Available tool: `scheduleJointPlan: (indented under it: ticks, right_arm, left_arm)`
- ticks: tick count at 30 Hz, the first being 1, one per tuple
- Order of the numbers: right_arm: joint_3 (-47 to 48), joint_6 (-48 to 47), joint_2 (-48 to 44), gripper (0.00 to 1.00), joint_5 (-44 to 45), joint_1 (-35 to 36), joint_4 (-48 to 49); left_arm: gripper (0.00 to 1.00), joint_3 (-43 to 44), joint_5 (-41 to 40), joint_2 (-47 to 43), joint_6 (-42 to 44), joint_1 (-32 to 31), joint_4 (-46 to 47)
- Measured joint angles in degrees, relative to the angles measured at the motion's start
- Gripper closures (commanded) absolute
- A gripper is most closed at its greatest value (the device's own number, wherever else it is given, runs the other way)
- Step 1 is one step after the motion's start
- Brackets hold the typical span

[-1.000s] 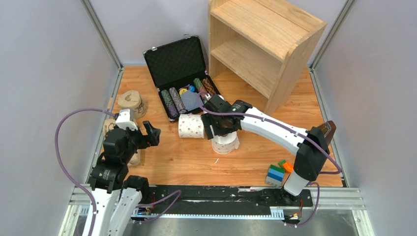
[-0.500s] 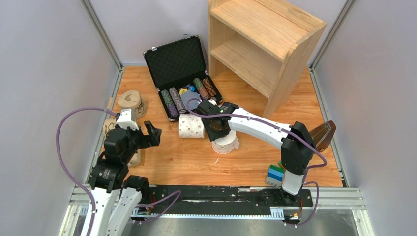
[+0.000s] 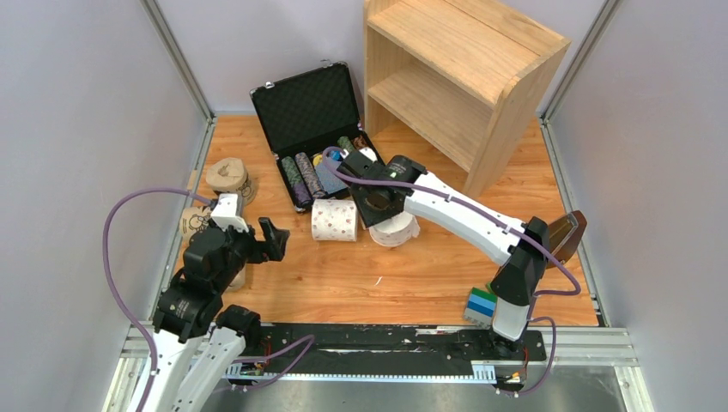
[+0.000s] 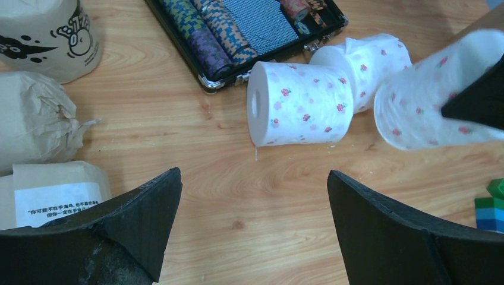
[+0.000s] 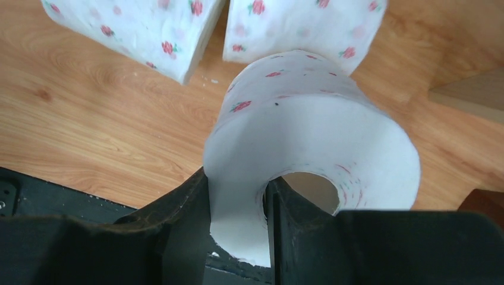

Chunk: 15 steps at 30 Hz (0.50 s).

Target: Place and organize the paper towels onto the shelf

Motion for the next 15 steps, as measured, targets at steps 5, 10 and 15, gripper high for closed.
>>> scheduleJointPlan:
  ticks: [5, 10, 15]
  right_arm:
    - [10.54, -4.0, 0.44, 0.79, 5.79, -0.76, -2.51]
    - [25.05, -10.27, 3.65, 0.79, 9.66, -4.85, -2.12]
    - [30.32, -19.54, 5.92, 0.79, 11.23, -10.36, 5.6]
  left_arm:
    - [0.0, 0.0, -0.59, -1.03, 0.0, -2.36, 0.0]
    - [0.0, 0.0, -1.2, -1.07, 0.0, -2.62, 0.0]
    - [0.0, 0.0, -2.36, -1.05, 0.0, -2.62, -0.04]
